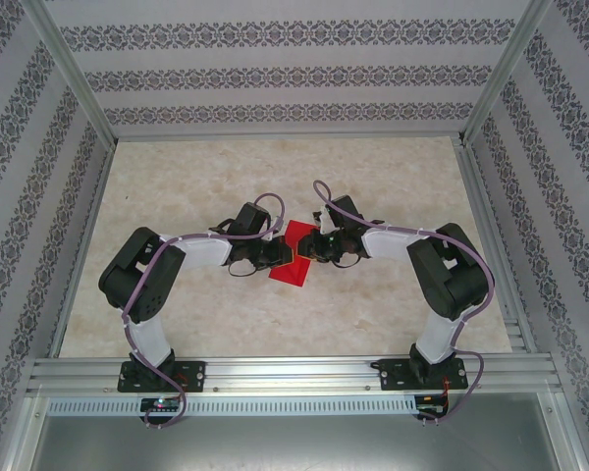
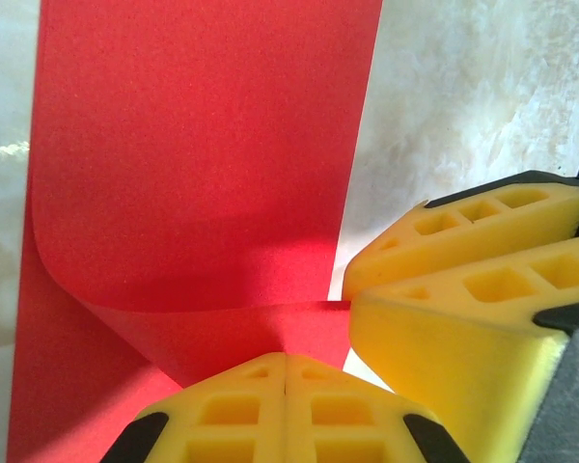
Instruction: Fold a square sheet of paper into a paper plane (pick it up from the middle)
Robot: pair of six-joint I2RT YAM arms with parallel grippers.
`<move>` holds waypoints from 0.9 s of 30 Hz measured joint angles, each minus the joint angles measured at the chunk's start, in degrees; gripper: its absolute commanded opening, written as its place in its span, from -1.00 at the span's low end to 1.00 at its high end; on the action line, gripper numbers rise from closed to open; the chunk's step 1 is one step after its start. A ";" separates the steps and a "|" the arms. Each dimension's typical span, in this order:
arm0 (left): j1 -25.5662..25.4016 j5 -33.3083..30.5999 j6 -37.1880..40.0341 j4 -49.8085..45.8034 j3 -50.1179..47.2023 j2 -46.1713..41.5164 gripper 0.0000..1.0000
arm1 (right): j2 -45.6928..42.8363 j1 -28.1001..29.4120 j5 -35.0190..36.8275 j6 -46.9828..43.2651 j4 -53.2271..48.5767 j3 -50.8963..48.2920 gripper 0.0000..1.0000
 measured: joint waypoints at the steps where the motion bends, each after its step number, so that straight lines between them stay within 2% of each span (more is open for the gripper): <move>1: 0.00 0.00 0.00 0.00 0.00 -0.02 -0.95 | 0.02 0.00 -0.07 0.00 0.11 0.00 -0.59; 11: 0.00 0.00 0.00 0.00 0.00 -0.02 -0.94 | 0.76 0.00 -0.11 -0.24 0.00 -0.02 -0.85; 18: 0.00 0.66 -0.04 0.20 0.00 -0.02 -0.76 | 0.74 -0.07 1.88 -1.44 -2.01 -0.02 -0.86; 27: -0.04 1.55 -0.11 2.38 -0.07 -0.02 -0.74 | 0.76 -0.92 4.15 -3.41 -4.26 -0.02 -0.86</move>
